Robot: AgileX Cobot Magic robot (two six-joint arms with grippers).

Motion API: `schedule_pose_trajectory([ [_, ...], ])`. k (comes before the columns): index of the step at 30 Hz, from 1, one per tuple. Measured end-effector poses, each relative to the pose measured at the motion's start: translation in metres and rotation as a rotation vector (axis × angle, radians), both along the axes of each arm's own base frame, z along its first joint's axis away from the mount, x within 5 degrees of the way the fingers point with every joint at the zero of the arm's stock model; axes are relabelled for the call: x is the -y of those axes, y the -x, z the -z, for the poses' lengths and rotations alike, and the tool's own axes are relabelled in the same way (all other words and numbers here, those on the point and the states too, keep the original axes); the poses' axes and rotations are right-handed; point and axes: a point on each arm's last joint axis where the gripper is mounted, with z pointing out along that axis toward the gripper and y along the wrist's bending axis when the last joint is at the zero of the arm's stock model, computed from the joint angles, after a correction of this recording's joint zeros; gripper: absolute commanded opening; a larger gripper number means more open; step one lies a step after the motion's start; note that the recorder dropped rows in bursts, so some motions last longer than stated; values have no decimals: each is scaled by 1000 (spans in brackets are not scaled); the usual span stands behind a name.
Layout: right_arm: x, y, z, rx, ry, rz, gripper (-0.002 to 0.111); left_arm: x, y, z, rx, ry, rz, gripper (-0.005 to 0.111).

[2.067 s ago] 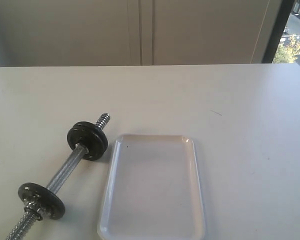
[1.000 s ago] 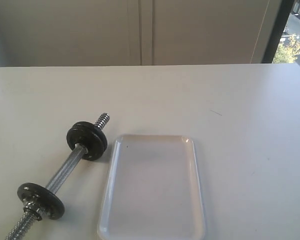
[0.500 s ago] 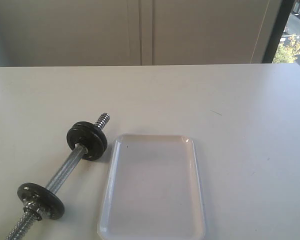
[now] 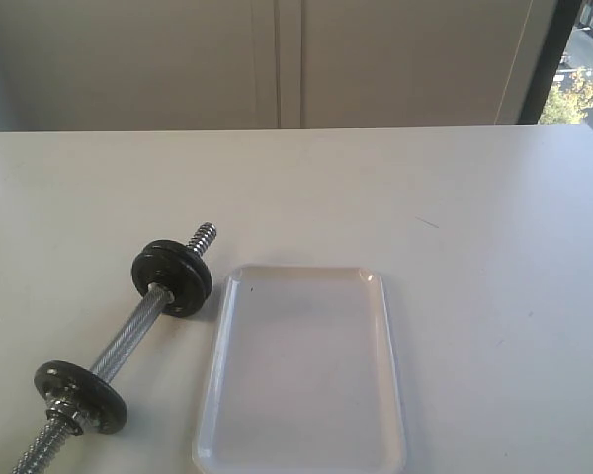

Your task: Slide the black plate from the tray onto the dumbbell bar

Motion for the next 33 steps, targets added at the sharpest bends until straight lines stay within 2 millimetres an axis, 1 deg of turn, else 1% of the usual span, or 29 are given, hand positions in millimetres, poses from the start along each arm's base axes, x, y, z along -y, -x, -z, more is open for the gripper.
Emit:
schedule_pose_trajectory([
  [9,1,2,0,10,-2,1,0,0,0,0,0,0,0,0],
  [14,7,18,-3,79,-23,19,0,0,0,0,0,0,0,0],
  [20,14,40,-3,184,-46,124,0,-2,0,0,0,-54,-3,0],
  [23,15,46,-3,210,-50,156,0,-3,0,0,0,-70,-4,0],
  [33,15,47,-3,219,-51,173,0,-3,0,0,1,-87,-6,0],
])
